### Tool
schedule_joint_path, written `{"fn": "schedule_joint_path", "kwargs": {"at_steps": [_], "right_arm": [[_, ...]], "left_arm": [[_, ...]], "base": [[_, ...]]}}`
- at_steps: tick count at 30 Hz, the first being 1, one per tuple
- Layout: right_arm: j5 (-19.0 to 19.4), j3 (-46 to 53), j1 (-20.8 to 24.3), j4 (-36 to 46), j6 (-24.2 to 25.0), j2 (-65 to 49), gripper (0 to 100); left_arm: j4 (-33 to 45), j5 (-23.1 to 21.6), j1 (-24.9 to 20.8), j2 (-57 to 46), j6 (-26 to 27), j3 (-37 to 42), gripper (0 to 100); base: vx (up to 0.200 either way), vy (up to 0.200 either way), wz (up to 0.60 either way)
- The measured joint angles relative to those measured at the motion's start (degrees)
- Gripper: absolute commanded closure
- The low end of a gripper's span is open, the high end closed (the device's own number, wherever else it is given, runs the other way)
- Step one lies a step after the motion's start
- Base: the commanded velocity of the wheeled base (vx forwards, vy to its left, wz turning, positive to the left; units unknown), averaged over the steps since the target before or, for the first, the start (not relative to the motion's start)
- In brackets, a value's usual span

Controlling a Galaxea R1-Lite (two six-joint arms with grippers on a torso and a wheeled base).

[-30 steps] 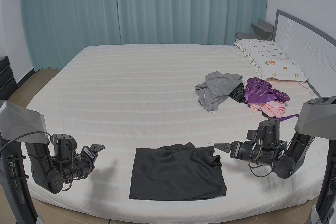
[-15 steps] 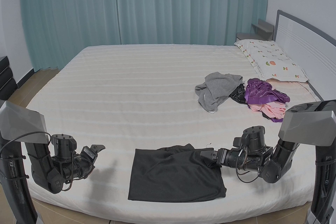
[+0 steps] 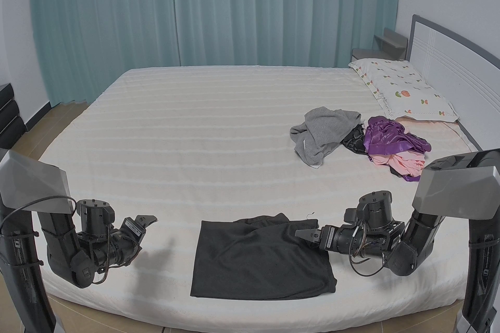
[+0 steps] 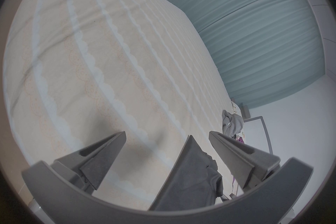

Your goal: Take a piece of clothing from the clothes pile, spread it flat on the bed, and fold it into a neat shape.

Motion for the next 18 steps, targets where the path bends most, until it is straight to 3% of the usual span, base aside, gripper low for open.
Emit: {"fn": "schedule_joint_path", "kwargs": {"at_steps": [1, 12, 18], "right_arm": [[-0.1, -0.4, 0.0, -0.1, 0.1, 0.2, 100], [-0.5, -2.3, -0.5, 0.1, 0.3, 1.2, 100], [-0.6, -2.5, -3.8, 0.4, 0.3, 0.4, 100]], "left_arm": [[0.0, 0.0, 0.0, 0.0, 0.0, 0.0, 0], [0.0, 0.0, -0.1, 0.3, 0.1, 0.0, 0], [-0.1, 0.0, -0.4, 0.5, 2.3, 0.5, 0]], "base": [[0.0, 0.0, 0.0], [0.0, 0.0, 0.0], [0.0, 0.0, 0.0]]}}
